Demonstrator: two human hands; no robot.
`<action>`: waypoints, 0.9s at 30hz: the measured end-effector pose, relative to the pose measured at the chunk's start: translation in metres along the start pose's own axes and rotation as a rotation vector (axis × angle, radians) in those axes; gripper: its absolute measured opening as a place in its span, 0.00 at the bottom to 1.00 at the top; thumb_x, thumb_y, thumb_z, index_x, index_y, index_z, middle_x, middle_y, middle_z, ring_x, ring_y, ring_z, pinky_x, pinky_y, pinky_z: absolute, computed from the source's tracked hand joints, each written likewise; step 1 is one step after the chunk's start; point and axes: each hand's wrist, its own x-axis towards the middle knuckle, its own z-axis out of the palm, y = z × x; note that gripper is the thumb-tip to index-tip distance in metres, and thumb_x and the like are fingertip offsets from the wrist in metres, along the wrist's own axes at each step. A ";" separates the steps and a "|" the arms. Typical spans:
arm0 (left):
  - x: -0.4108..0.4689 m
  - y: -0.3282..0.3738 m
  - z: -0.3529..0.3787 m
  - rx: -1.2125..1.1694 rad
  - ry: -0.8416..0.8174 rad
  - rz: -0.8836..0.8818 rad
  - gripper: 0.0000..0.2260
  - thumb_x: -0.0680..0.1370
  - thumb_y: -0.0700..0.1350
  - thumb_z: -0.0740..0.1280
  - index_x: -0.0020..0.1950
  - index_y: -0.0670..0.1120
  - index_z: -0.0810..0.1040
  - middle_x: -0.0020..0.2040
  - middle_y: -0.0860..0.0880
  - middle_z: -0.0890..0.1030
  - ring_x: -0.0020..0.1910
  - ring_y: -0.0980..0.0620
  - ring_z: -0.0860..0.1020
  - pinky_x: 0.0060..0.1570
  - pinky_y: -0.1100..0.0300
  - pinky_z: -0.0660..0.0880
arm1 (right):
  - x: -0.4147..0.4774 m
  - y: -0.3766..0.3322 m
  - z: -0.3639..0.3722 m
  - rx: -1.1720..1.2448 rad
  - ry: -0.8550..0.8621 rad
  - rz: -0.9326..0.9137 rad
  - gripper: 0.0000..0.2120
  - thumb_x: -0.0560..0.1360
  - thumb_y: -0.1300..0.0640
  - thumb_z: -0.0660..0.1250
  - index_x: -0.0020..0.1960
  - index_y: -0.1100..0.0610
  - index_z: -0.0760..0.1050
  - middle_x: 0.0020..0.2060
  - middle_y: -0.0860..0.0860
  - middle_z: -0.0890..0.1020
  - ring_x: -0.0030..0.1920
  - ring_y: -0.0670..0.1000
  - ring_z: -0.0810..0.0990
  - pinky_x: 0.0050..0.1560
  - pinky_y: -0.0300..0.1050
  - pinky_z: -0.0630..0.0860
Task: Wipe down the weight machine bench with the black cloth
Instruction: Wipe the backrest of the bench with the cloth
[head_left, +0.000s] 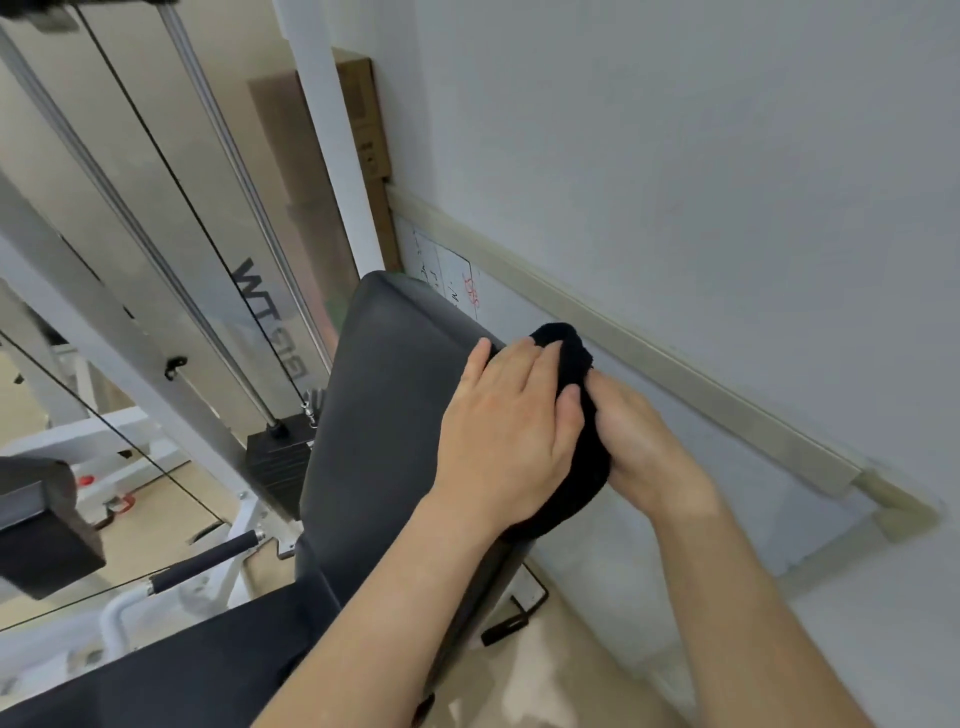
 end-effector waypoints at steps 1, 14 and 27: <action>0.005 0.001 -0.003 0.035 -0.032 -0.030 0.22 0.80 0.51 0.49 0.66 0.44 0.74 0.59 0.49 0.80 0.62 0.50 0.75 0.75 0.49 0.54 | 0.005 -0.005 -0.001 -0.039 -0.026 0.046 0.20 0.81 0.54 0.56 0.38 0.51 0.83 0.36 0.50 0.85 0.40 0.47 0.84 0.43 0.43 0.79; 0.120 -0.099 -0.026 0.011 -0.127 -0.308 0.15 0.76 0.45 0.66 0.63 0.54 0.77 0.54 0.50 0.84 0.54 0.46 0.80 0.58 0.53 0.73 | 0.164 -0.042 0.029 -0.503 -0.376 0.102 0.15 0.80 0.50 0.55 0.47 0.57 0.76 0.46 0.57 0.81 0.46 0.55 0.78 0.47 0.48 0.70; 0.165 -0.172 -0.011 -0.180 -0.292 -0.667 0.18 0.75 0.39 0.59 0.55 0.59 0.80 0.51 0.56 0.81 0.53 0.53 0.77 0.56 0.56 0.75 | 0.247 -0.012 0.080 0.048 -0.706 0.272 0.13 0.80 0.45 0.59 0.49 0.51 0.78 0.39 0.46 0.86 0.41 0.45 0.84 0.40 0.39 0.78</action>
